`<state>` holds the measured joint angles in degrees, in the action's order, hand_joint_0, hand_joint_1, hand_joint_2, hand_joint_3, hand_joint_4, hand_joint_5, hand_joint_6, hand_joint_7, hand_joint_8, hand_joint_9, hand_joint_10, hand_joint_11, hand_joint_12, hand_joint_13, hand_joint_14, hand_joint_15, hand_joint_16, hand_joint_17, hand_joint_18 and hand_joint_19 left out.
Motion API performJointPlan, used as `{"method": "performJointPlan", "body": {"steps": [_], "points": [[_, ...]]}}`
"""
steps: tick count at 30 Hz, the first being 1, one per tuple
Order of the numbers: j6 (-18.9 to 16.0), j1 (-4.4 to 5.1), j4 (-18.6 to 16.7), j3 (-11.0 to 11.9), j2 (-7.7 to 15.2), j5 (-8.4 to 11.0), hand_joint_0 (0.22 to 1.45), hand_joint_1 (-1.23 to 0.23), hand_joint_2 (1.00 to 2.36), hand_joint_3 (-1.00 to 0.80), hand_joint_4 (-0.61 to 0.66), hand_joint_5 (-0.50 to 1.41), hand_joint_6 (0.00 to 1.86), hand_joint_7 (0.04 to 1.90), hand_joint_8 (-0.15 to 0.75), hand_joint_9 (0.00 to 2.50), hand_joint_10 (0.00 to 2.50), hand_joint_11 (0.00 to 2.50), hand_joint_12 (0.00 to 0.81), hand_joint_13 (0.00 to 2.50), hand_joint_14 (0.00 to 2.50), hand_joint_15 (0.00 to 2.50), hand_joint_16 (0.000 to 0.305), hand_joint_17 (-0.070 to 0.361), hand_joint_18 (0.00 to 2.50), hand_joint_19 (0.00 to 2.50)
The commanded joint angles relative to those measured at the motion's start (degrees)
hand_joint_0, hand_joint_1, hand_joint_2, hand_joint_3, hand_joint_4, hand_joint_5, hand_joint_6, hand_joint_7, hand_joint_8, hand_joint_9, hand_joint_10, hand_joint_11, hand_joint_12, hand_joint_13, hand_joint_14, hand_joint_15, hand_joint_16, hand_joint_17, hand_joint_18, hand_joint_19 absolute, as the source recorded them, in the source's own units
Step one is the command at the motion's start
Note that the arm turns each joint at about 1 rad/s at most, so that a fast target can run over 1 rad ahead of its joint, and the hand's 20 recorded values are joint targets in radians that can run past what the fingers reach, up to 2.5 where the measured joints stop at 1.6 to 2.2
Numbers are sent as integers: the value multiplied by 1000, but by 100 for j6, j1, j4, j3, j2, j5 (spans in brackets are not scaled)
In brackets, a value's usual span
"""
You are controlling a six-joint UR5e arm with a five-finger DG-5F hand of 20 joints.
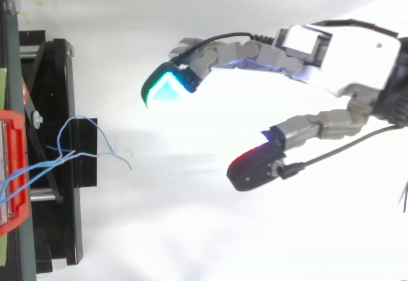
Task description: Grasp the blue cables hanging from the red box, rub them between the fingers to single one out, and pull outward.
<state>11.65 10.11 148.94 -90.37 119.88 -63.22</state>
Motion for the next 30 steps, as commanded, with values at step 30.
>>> {"method": "performJointPlan", "body": {"steps": [30], "points": [[1594, 70, -1051, 186, 422, 1004, 478, -638, 1000, -500, 246, -200, 501, 713, 224, 341, 0, 0, 327, 141, 0, 0, 57, 127, 56, 52]]}}
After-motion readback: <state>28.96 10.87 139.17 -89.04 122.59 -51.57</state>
